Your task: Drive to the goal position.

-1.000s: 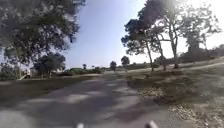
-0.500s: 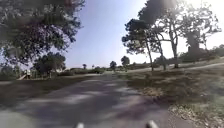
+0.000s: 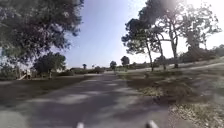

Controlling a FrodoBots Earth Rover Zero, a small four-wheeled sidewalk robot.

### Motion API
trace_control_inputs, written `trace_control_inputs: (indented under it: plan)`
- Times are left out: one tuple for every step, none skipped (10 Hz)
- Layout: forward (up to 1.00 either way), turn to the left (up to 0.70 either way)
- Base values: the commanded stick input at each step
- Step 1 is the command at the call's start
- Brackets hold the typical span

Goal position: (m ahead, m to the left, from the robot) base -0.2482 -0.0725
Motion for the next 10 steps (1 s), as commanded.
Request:
trace_control_inputs:
  plan:
    - [0.11, 0.00]
    - [0.11, -0.01]
    - [0.11, -0.01]
    - [0.11, -0.01]
    - [0.11, -0.01]
    - [0.11, -0.01]
    - [0.11, -0.01]
    - [0.10, -0.01]
    - [0.10, -0.01]
    - [0.10, -0.01]
